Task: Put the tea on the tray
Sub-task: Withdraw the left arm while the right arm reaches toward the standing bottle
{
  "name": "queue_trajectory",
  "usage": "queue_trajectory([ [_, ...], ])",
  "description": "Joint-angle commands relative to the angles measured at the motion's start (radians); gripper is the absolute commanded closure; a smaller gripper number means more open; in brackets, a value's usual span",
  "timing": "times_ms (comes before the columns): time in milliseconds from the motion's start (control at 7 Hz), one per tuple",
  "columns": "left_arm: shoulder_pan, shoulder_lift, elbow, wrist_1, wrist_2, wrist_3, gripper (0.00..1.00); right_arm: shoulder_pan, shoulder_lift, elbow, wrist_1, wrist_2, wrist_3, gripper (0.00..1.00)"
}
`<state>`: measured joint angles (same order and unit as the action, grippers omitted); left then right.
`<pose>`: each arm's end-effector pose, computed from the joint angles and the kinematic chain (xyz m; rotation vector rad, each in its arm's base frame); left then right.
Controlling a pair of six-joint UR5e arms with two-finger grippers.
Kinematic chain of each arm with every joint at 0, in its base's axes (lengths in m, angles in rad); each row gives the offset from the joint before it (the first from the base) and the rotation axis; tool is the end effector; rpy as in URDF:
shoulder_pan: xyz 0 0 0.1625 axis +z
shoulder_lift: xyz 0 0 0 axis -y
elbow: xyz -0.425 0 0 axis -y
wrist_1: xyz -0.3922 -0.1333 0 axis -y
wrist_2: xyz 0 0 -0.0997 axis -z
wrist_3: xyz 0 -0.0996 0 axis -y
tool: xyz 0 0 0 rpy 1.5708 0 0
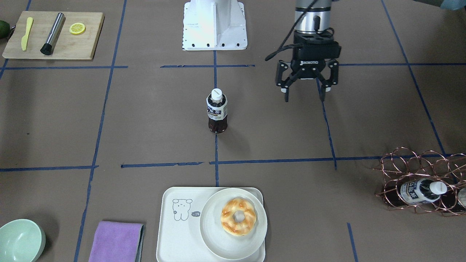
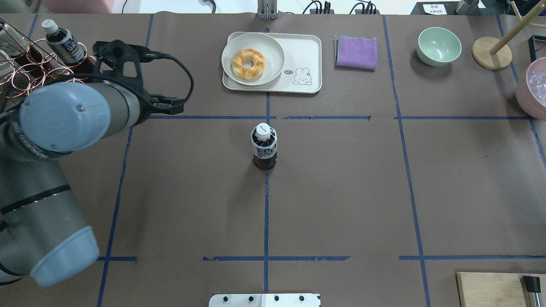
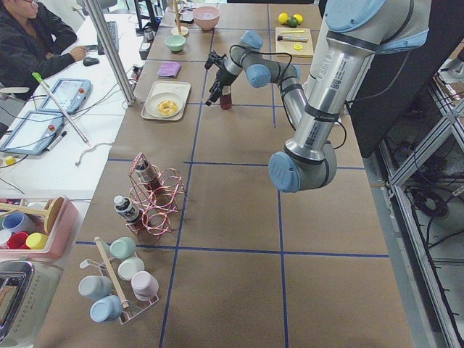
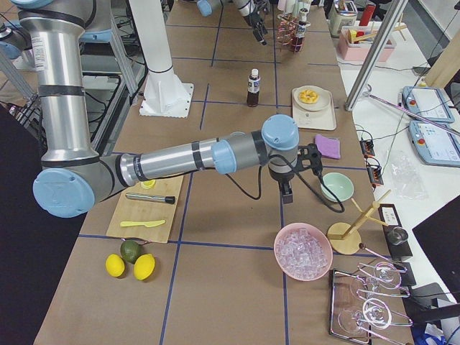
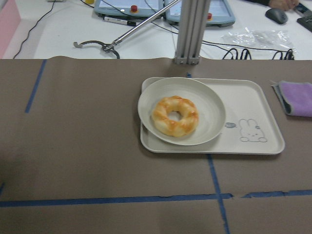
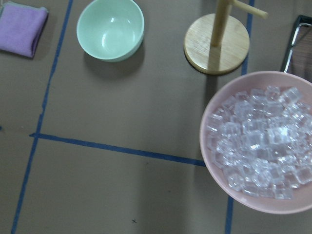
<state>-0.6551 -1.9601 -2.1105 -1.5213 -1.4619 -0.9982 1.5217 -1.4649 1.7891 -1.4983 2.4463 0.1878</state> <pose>0.3372 -0.4408 0.2278 0.5897 0.6600 -0.1249 0.0306 -0.5354 0.4805 0.2659 -0.9003 -0.0452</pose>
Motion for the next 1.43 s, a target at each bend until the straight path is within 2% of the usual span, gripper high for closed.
queue_trajectory([
  [0,-0.162,0.131,-0.011,0.003,-0.243,0.162,0.0,-0.182,0.136,0.077,-0.008,-0.085,0.335,0.0],
  [143,-0.223,0.189,-0.016,0.004,-0.34,0.235,0.0,-0.26,0.2,0.101,-0.01,-0.117,0.49,0.0],
  [286,-0.269,0.232,-0.017,0.004,-0.424,0.275,0.0,-0.364,0.219,0.154,-0.013,-0.165,0.642,0.0],
  [429,-0.308,0.292,-0.037,0.0,-0.472,0.349,0.0,-0.444,0.31,0.17,-0.07,-0.188,0.776,0.0],
  [571,-0.313,0.32,-0.045,0.0,-0.492,0.366,0.0,-0.542,0.413,0.18,-0.164,-0.254,0.845,0.0],
  [714,-0.313,0.332,-0.046,0.0,-0.494,0.366,0.0,-0.684,0.523,0.179,-0.23,-0.414,0.942,0.0],
  [857,-0.313,0.334,-0.052,0.0,-0.494,0.366,0.0,-0.78,0.579,0.17,-0.247,-0.503,1.011,0.0],
  [1000,-0.313,0.336,-0.052,0.0,-0.494,0.366,0.0,-0.825,0.601,0.165,-0.249,-0.526,1.013,0.0],
  [1286,-0.313,0.368,-0.057,-0.01,-0.515,0.368,0.0,-0.9,0.746,0.025,-0.253,-0.614,1.074,0.0],
])
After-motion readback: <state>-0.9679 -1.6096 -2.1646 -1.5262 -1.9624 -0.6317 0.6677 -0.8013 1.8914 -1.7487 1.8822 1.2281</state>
